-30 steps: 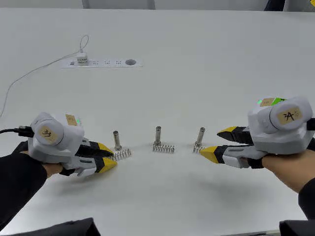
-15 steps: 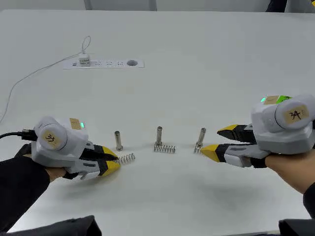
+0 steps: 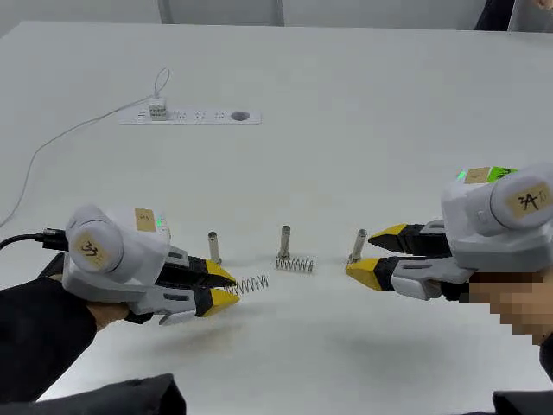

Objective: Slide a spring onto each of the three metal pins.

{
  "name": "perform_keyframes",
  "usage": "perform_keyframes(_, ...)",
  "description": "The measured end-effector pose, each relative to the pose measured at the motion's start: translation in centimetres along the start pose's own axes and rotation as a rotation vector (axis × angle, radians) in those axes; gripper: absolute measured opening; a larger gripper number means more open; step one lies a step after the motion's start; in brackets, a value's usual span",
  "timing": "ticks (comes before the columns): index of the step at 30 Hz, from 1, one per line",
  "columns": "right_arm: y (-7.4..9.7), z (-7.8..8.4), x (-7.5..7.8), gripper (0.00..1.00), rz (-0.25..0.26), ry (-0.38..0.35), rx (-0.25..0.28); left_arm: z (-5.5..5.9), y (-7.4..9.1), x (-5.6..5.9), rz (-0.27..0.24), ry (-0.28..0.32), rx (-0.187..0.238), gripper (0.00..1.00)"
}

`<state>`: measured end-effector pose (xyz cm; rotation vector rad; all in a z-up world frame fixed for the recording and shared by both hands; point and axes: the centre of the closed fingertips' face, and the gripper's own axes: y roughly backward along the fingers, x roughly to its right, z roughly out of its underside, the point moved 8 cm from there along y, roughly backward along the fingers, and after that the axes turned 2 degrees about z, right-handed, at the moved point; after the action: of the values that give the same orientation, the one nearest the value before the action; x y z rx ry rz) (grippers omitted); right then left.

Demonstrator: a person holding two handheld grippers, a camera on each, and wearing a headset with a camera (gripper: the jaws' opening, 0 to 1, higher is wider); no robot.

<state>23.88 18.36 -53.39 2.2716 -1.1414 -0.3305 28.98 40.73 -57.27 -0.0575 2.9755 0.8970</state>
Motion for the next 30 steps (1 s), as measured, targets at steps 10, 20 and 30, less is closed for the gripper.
perform_keyframes(10,-0.8,-1.2,-2.2,0.29,-0.120,0.061,0.015,-1.8,0.4,1.3,0.014,-0.037,0.042,0.10)
perform_keyframes(20,-1.7,-1.9,-4.1,0.26,-0.220,0.132,0.021,-3.4,0.4,2.2,0.039,-0.075,0.078,0.10)
perform_keyframes(30,-1.9,-2.1,-5.4,0.22,-0.288,0.194,0.022,-4.5,0.2,3.1,0.076,-0.104,0.108,0.10)
